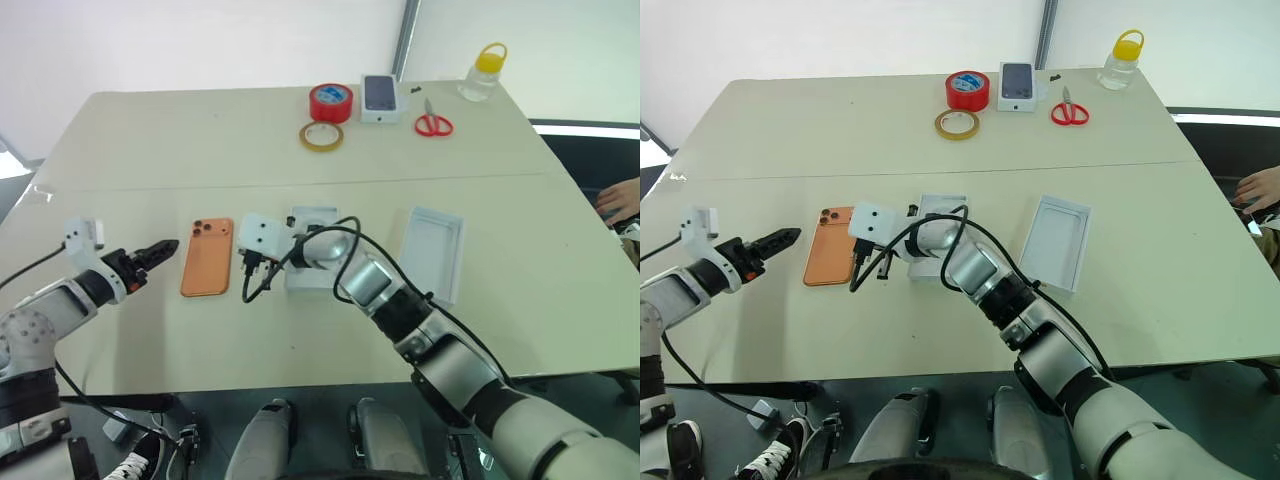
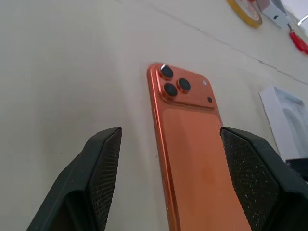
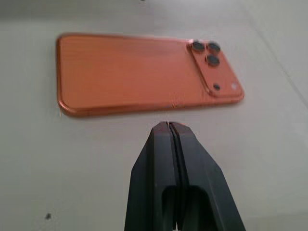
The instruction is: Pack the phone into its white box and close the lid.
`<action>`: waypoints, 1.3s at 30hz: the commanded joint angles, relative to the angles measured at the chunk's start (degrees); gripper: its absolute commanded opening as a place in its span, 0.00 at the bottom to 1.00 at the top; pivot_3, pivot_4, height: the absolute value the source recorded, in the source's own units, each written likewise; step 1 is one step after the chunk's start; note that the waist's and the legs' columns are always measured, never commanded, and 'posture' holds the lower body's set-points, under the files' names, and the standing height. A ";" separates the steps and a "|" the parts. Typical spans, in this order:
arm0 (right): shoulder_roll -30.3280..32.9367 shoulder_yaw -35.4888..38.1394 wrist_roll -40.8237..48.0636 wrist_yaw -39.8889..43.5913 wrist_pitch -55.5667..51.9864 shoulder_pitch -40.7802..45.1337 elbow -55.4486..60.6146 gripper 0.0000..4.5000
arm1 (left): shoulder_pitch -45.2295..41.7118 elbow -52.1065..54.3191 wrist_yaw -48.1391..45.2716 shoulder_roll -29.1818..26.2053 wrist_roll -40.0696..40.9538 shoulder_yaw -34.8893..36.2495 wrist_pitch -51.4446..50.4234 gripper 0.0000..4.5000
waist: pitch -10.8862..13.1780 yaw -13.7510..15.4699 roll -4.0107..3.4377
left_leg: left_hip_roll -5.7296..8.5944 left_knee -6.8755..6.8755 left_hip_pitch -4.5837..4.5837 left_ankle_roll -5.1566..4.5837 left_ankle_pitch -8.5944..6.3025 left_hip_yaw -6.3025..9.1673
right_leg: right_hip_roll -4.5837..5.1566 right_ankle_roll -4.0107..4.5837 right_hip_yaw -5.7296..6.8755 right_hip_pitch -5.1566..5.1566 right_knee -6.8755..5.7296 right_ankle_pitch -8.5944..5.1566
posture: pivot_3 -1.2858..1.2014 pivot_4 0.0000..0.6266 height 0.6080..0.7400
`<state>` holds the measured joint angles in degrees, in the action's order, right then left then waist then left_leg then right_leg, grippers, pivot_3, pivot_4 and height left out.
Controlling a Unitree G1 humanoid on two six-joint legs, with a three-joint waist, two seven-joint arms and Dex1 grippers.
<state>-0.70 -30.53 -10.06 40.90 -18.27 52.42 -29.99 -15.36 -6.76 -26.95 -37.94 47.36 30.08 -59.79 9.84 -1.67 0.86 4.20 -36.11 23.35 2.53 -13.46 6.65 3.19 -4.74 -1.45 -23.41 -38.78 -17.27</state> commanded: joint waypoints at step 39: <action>-6.93 1.13 -3.36 0.36 0.52 5.03 -11.71 0.00 | -6.80 -3.09 -0.84 8.07 -2.96 -7.42 -14.56 0.77 | -0.26 -0.22 -0.15 | 0.08 0.00 -0.26 0.00 0.00 0.01 | 0.07 0.00 -0.02 0.02 -0.23 -0.01 | 0.52 0.24 1.00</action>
<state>-7.13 -29.97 -13.34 40.96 -18.31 57.18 -43.47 -23.02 -7.75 -28.28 -31.79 44.88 25.73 -72.25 9.58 -1.89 0.71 4.29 -36.11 23.08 2.53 -13.46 6.66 3.26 -4.74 -1.47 -23.40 -39.01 -17.28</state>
